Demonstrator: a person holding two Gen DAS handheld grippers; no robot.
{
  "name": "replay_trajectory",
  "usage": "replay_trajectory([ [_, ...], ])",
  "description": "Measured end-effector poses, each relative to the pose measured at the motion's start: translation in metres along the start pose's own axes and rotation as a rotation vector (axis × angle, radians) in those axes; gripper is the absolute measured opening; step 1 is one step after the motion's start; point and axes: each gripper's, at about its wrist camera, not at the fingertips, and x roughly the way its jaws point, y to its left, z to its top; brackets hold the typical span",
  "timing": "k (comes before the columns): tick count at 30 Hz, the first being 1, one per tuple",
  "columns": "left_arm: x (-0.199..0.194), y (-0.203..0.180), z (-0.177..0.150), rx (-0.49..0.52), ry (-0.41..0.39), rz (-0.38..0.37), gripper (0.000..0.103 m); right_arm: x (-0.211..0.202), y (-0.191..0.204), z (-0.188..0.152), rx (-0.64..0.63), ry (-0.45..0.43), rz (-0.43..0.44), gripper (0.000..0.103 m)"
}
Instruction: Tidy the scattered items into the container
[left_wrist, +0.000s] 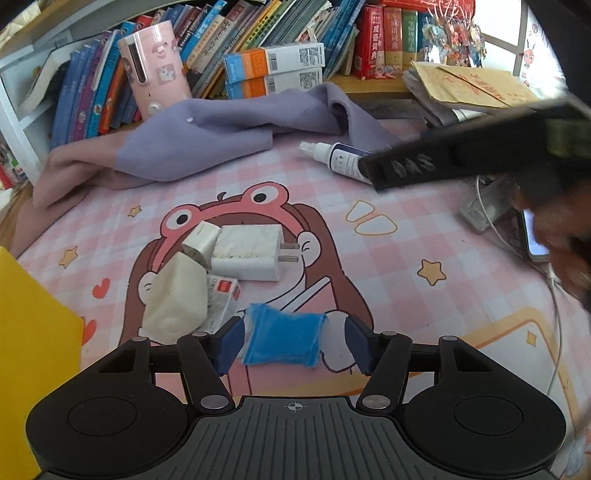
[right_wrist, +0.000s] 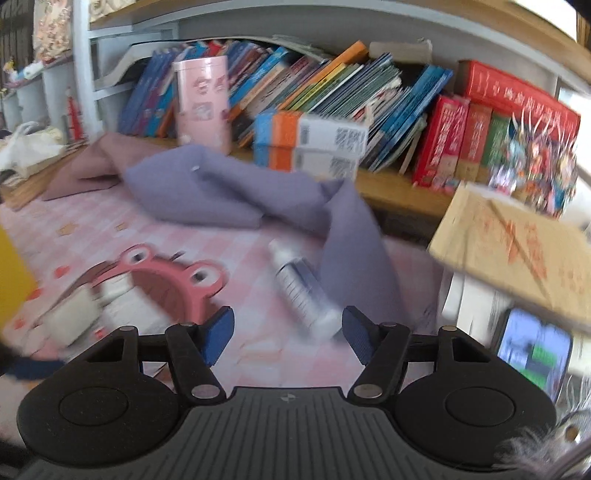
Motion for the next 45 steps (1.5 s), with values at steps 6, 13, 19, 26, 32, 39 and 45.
replay_trajectory([
  [6, 0.005, 0.006, 0.005, -0.061, 0.013, -0.011, 0.059, 0.040, 0.000, 0.013, -0.060, 0.042, 0.005, 0.060],
  [13, 0.023, 0.012, 0.006, -0.106, 0.064, -0.022, 0.055, 0.069, 0.008, 0.014, -0.100, 0.103, 0.026, 0.059],
  [19, 0.029, 0.015, 0.004, -0.104, 0.085, -0.013, 0.053, 0.081, 0.000, 0.006, -0.051, 0.122, 0.035, 0.054],
  [26, 0.025, 0.015, 0.006, -0.090, 0.083, -0.015, 0.036, 0.072, -0.002, 0.007, -0.028, 0.129, 0.067, 0.030],
  [32, 0.004, 0.016, -0.001, -0.088, 0.065, -0.038, 0.023, 0.036, 0.002, -0.011, -0.007, 0.118, 0.120, 0.030],
  [39, -0.019, 0.022, -0.011, -0.113, 0.040, -0.043, 0.018, -0.006, 0.016, -0.039, 0.015, 0.157, 0.174, 0.030],
  [45, -0.050, 0.023, -0.021, -0.129, -0.014, -0.042, 0.017, -0.042, 0.028, -0.051, 0.012, 0.146, 0.211, 0.030],
])
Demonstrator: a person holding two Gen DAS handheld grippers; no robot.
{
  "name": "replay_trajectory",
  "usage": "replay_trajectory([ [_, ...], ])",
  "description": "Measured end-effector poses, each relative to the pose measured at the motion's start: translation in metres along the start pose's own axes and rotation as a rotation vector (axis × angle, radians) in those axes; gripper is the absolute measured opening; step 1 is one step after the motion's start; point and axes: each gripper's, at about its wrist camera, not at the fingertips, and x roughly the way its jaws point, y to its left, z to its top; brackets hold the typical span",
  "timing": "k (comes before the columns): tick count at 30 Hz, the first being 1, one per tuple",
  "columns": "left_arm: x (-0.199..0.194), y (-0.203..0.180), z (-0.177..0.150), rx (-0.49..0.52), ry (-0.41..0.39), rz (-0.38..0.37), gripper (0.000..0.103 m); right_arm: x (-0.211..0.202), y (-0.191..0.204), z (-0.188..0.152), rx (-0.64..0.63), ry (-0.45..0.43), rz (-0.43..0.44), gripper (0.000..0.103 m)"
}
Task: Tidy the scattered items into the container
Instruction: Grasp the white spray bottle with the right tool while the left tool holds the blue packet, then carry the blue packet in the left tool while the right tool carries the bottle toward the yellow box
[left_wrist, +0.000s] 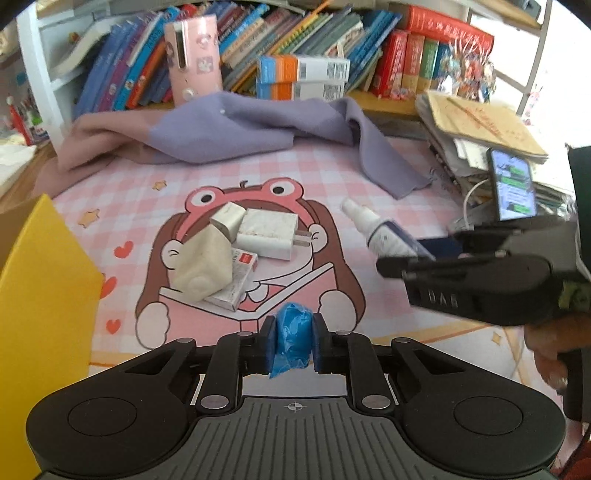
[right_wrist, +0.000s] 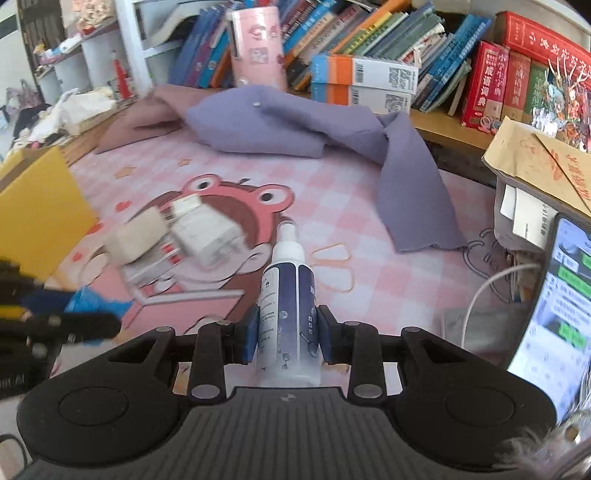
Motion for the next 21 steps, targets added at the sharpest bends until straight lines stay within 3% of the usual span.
replay_trajectory([
  [13, -0.056, 0.013, -0.038, -0.073, -0.033, -0.008, 0.017, -0.052, 0.035, -0.043, 0.016, 0.027, 0.065, 0.030],
  [21, -0.089, 0.017, -0.060, -0.113, -0.067, -0.056, 0.017, -0.084, 0.046, -0.053, 0.028, 0.004, 0.061, 0.030],
])
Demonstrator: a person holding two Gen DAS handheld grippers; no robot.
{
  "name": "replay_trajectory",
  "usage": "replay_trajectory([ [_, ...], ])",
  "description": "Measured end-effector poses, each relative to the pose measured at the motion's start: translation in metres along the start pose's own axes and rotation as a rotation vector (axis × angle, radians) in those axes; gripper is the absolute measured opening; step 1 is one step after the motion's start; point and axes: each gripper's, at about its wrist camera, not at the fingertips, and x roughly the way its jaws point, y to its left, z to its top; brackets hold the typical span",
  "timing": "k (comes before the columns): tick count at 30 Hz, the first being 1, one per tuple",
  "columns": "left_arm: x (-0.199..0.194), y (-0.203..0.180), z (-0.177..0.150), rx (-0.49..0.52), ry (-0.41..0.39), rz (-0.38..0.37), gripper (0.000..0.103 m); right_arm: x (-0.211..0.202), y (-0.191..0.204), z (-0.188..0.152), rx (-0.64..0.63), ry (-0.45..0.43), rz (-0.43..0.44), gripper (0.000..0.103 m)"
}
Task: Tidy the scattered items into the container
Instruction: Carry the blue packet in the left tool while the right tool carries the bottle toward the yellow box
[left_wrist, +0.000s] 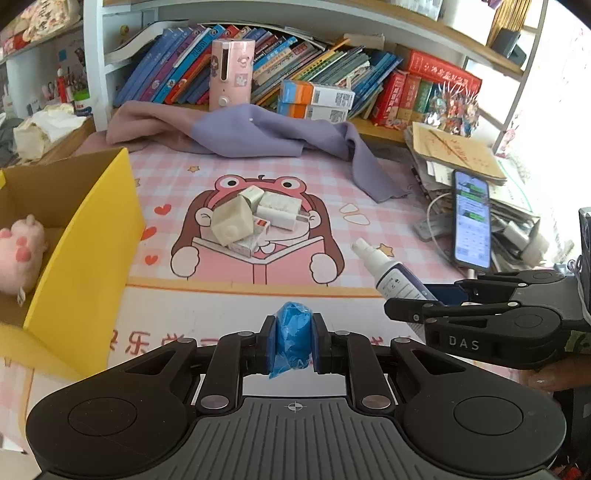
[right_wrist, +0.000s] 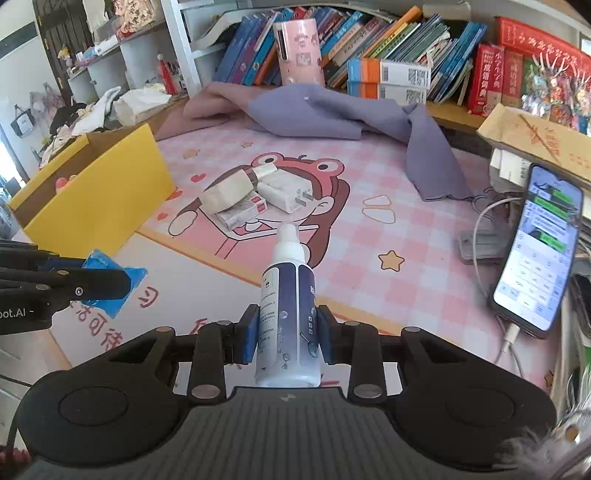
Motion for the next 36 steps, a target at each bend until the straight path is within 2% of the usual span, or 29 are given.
replay_trajectory([
  [8, -0.022, 0.012, -0.013, 0.007, -0.016, -0.052, 0.017, -0.023, 0.014, -0.012, 0.034, -0.030, -0.063, 0.030],
  [14, -0.041, 0.027, -0.025, 0.029, -0.047, -0.076, 0.017, -0.037, 0.041, -0.022, 0.040, -0.054, -0.085, 0.030],
  [27, -0.105, 0.093, -0.081, 0.003, -0.065, -0.094, 0.017, -0.059, 0.149, -0.066, 0.026, -0.046, -0.094, 0.030],
  [36, -0.142, 0.133, -0.121, 0.053, -0.058, -0.129, 0.016, -0.062, 0.217, -0.101, 0.070, -0.043, -0.122, 0.030],
])
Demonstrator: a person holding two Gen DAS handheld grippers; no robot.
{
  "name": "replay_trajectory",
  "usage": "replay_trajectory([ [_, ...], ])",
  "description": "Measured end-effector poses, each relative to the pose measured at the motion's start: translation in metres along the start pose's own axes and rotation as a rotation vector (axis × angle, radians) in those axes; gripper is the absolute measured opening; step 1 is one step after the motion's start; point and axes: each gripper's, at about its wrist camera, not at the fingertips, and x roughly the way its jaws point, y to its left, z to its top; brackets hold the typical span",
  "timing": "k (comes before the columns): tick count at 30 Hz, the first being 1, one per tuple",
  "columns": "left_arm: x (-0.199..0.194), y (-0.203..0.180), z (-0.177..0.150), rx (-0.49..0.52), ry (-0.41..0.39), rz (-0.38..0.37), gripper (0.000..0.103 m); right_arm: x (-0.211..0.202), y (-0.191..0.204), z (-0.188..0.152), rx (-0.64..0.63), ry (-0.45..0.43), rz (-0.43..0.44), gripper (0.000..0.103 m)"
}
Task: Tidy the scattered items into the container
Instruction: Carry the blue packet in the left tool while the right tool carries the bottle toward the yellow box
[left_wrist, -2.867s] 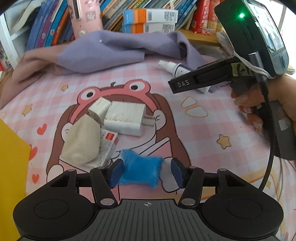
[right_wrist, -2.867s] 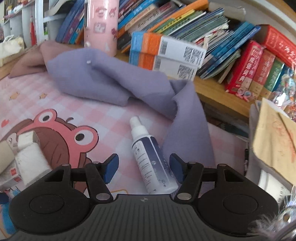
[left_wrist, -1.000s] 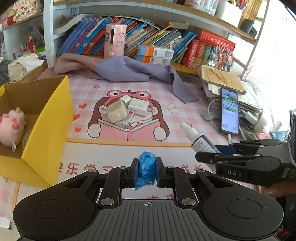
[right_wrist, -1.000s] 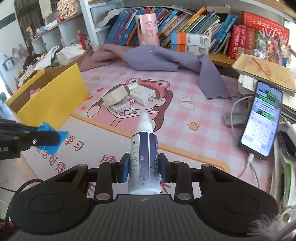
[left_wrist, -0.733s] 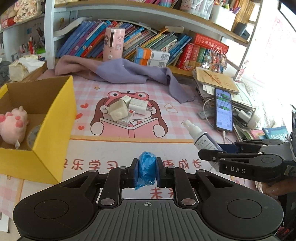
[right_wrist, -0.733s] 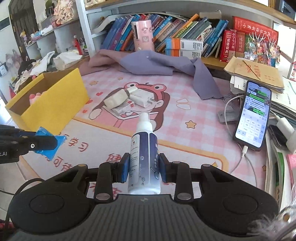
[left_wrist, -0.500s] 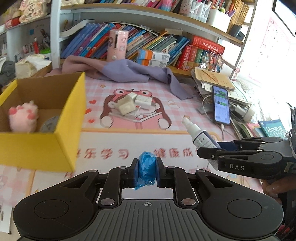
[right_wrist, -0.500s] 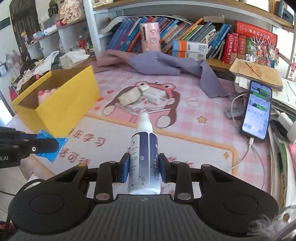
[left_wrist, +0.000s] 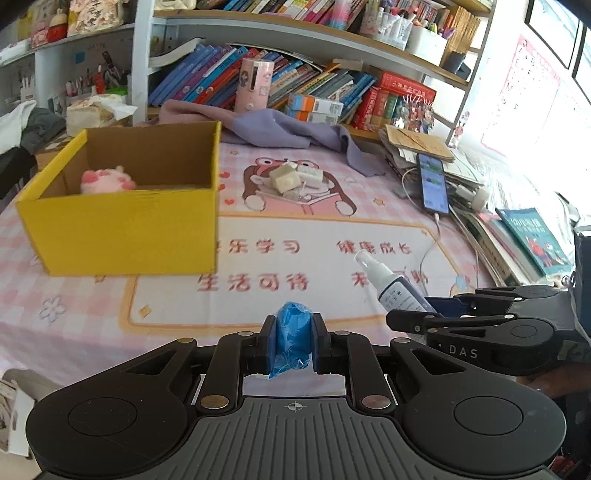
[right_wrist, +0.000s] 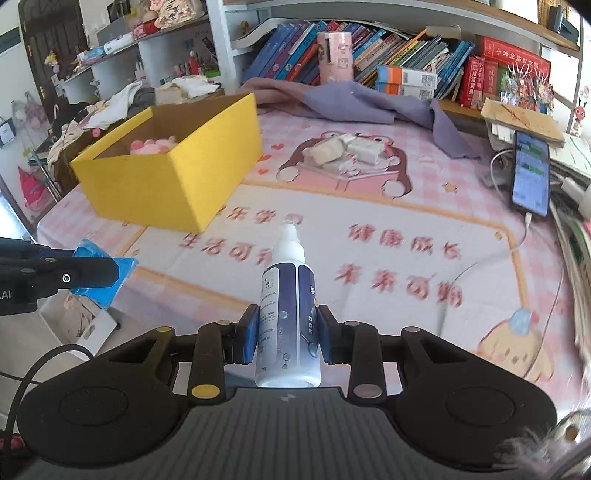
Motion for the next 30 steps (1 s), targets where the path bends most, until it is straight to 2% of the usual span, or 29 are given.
replay_trajectory([
  [10, -0.038, 0.037, -0.020, -0.060, -0.053, 0.009, 0.016, -0.009, 0.057, -0.003, -0.075, -0.010, 0.017, 0.030],
  [19, -0.056, 0.066, -0.029, -0.130, -0.098, 0.033, 0.016, -0.007, 0.090, 0.002, -0.157, -0.010, 0.051, 0.030],
  [30, -0.069, 0.086, -0.031, -0.139, -0.136, 0.059, 0.016, -0.002, 0.118, 0.011, -0.216, -0.030, 0.061, 0.030],
])
